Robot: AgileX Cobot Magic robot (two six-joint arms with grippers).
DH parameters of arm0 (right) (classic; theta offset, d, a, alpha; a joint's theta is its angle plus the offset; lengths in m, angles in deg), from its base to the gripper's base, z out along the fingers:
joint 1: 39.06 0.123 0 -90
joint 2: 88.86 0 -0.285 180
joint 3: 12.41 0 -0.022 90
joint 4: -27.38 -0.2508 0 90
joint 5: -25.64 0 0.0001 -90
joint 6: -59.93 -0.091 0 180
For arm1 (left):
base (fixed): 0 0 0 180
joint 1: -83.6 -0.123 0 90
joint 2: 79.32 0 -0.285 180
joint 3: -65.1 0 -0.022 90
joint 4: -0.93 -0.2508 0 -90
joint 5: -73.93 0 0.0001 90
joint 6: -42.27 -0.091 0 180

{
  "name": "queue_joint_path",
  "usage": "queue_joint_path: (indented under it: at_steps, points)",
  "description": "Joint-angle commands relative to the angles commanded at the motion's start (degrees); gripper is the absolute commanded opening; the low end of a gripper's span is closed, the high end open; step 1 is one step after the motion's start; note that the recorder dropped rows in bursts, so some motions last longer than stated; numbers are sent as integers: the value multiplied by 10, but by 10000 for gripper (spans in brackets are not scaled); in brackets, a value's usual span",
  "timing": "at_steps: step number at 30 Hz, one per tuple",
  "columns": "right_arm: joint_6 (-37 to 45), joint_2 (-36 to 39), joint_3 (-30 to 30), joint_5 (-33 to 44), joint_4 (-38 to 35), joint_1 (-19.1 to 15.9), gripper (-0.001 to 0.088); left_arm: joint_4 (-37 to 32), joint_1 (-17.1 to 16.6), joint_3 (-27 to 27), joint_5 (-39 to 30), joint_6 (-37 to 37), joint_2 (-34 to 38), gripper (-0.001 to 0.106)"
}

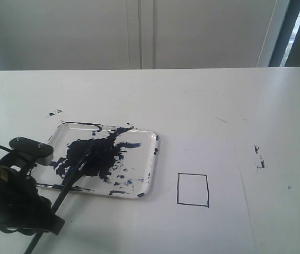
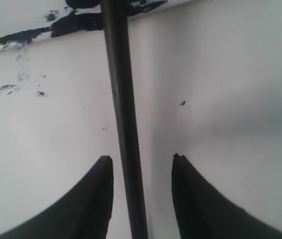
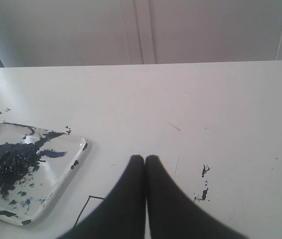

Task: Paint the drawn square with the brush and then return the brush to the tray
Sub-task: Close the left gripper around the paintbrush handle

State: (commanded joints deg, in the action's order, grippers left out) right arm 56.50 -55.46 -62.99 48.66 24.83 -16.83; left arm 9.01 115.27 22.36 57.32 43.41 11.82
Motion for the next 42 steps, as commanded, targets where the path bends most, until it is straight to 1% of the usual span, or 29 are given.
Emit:
queue_joint_path:
  at_steps: [6, 10, 18, 28, 34, 39, 42]
  points:
    - [0, 0, 0, 0, 0, 0, 0, -17, 0, 0, 11, 4, 22, 438]
    - [0, 0, 0, 0, 0, 0, 0, -21, 0, 0, 31, 5, 34, 438]
    - [0, 0, 0, 0, 0, 0, 0, -22, 0, 0, 34, 5, 53, 435]
    - [0, 0, 0, 0, 0, 0, 0, -22, 0, 0, 35, 5, 60, 327]
    - [0, 0, 0, 0, -1, 0, 0, -22, 0, 0, 33, 19, 60, 240]
    - [0, 0, 0, 0, -1, 0, 0, -22, 0, 7, 15, 19, 59, 184]
    - [0, 0, 0, 0, -1, 0, 0, -22, 0, 21, -1, 19, 59, 144]
